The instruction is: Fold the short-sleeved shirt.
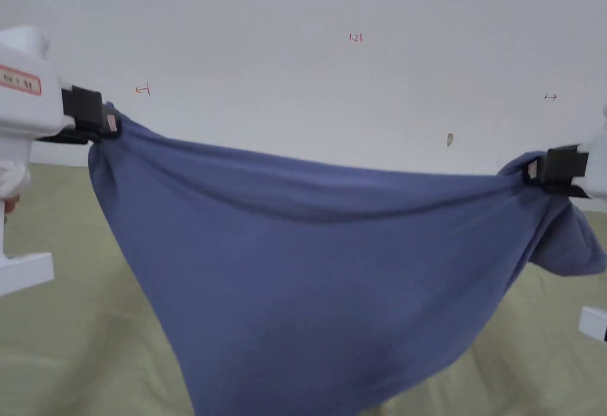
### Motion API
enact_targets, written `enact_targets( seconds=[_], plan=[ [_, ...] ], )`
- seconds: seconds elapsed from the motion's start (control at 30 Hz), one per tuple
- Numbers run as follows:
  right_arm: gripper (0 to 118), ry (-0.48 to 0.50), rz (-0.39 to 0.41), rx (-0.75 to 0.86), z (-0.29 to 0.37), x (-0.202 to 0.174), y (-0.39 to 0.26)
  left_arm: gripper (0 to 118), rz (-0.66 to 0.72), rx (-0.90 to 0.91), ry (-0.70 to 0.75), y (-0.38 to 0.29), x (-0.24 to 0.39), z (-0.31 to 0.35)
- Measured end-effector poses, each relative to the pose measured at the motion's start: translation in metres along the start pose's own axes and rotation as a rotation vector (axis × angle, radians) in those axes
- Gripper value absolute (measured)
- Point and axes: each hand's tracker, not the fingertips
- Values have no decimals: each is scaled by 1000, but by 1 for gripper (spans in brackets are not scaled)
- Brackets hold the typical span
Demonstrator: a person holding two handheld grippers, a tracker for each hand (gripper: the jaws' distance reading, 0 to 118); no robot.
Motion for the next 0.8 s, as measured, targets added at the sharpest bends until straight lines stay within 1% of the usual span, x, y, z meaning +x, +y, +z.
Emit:
enact_targets(
  seconds=[0.1, 0.23, 0.33, 0.43, 0.57, 0.67, 0.8],
  plan=[
    [4, 16, -23, 51, -5, 2, 27, 7, -28, 46, 19, 23, 2, 2],
    [4, 18, -43, 119, -10, 1, 49, 7, 3, 92, 9, 47, 7, 4],
    [4, 31, -59, 152, -17, -3, 57, 7, -8, 109, 12, 57, 11, 0],
    [4, 26, -52, 151, -25, -9, 56, 7, -20, 116, 21, 58, 14, -3],
    [4, 26, -49, 121, -36, -11, 39, 7, 5, 100, 22, 41, 8, -8],
    [4, 37, -59, 61, -44, -7, 13, 7, 15, 58, 27, 15, -1, -13],
    [4, 28, -66, -7, -48, 3, -29, 7, 46, -26, 34, -31, -22, -20]
  ],
)
